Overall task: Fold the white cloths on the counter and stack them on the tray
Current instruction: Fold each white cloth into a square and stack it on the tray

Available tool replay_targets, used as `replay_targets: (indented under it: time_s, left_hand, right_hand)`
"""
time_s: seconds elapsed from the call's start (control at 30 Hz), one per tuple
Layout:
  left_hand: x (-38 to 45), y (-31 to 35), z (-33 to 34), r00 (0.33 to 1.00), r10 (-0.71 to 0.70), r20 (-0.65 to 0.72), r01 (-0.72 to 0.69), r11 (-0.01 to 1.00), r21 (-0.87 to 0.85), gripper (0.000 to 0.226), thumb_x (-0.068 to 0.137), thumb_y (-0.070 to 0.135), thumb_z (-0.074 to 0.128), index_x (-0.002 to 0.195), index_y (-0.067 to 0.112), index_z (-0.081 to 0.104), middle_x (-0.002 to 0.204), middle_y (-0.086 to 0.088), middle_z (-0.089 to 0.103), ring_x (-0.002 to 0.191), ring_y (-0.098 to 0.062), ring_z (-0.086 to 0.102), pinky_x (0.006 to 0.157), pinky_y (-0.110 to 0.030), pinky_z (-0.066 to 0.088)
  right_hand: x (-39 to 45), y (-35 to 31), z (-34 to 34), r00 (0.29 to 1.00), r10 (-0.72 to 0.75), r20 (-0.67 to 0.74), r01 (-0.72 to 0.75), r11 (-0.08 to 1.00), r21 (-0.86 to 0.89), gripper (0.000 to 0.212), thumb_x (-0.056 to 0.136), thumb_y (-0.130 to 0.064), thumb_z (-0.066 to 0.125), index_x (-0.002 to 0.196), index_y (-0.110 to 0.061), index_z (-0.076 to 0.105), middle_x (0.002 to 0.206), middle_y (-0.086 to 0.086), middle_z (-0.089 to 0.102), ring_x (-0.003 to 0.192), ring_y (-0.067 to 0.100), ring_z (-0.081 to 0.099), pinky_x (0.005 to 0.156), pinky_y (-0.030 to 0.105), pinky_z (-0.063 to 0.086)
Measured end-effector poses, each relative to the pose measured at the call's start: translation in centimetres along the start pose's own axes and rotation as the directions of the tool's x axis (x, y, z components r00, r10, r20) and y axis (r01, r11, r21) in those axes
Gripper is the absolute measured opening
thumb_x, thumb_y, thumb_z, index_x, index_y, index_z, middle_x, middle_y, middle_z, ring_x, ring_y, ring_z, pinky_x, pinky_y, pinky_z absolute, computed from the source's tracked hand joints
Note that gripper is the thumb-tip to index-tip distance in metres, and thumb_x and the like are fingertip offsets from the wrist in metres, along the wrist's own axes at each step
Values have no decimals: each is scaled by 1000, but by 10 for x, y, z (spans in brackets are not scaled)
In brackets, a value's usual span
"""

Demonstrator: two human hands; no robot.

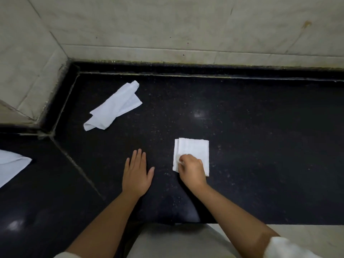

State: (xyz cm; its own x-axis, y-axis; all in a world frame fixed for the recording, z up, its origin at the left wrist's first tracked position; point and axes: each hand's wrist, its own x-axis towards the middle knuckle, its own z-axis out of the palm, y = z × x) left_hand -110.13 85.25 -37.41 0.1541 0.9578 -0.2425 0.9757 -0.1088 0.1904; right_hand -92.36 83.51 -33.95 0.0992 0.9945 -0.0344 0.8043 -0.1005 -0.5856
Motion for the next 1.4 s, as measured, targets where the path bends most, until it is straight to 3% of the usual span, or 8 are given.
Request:
replay_targets:
  time_s: [0.17, 0.23, 0.4, 0.6, 0.83, 0.93, 1.1, 1.4]
  left_hand:
    - [1, 2, 0, 1000, 11, 1, -11, 1000, 28, 86, 79, 52, -3, 145, 5, 23, 155, -11, 18, 144, -23, 12, 115, -37, 3]
    - [1, 1, 0, 1000, 15, 9, -15, 1000, 23, 90, 74, 53, -11, 148, 7, 13, 157, -8, 7, 146, -20, 2, 116, -36, -3]
    - [1, 1, -1, 1000, 9, 13, -9, 1000, 28, 69, 93, 50, 6, 148, 8, 8, 158, -7, 0, 146, -19, -4, 117, -36, -5]
    - [1, 1, -1, 1000, 18, 15, -19, 1000, 20, 92, 71, 52, -15, 148, 8, 9, 158, -7, 2, 146, -19, -3, 113, -34, -9]
    - [1, 0, 1, 999, 31, -6, -31, 1000, -2, 90, 74, 52, -11, 147, 6, 14, 157, -10, 7, 146, -21, 2, 113, -35, -8]
    - [0, 0, 1, 1000, 30, -3, -30, 1000, 2, 90, 73, 52, -13, 148, 7, 12, 157, -9, 5, 146, -20, -1, 112, -34, -10]
    - [0, -1, 1, 999, 34, -7, -35, 999, -15, 92, 71, 52, -16, 148, 8, 8, 158, -8, 1, 145, -19, -4, 112, -33, -12]
    - [-1, 0, -1, 998, 60, -9, -60, 997, -40, 90, 74, 51, -12, 147, 6, 14, 157, -10, 7, 146, -20, 1, 113, -35, -9]
  right_hand:
    - [3, 10, 8, 999, -22, 40, 24, 998, -58, 8, 73, 9, 61, 77, 3, 65, 73, 17, 66, 67, 34, 60, 66, 43, 52]
    - [7, 8, 3, 999, 41, -10, -42, 998, -51, 14, 80, 5, 54, 86, 3, 67, 83, 15, 68, 78, 31, 62, 78, 32, 39]
    - [9, -3, 1, 981, -44, -188, 27, 995, -94, 12, 67, 2, 59, 68, -8, 65, 63, 1, 65, 59, 19, 62, 62, 24, 9]
    - [-6, 9, 14, 980, -195, 30, 197, 957, -211, 15, 63, -4, 63, 74, -14, 68, 66, -5, 66, 60, 17, 64, 67, 27, 37]
    - [1, -7, -3, 977, 141, -159, -106, 972, 209, 17, 85, 2, 58, 98, 3, 69, 92, 15, 72, 85, 27, 64, 84, 33, 46]
    - [4, -17, -3, 948, 69, -310, -10, 982, 187, 13, 81, 2, 61, 90, 3, 70, 85, 13, 73, 77, 24, 65, 80, 35, 47]
    - [-2, -5, 20, 991, -131, -40, 130, 991, -38, 12, 70, 6, 60, 74, -3, 67, 63, 9, 69, 60, 28, 65, 63, 33, 55]
    - [-12, 8, 9, 927, -365, 86, 375, 891, -255, 41, 74, -8, 35, 108, -4, 57, 95, 8, 72, 87, 25, 69, 76, 37, 55]
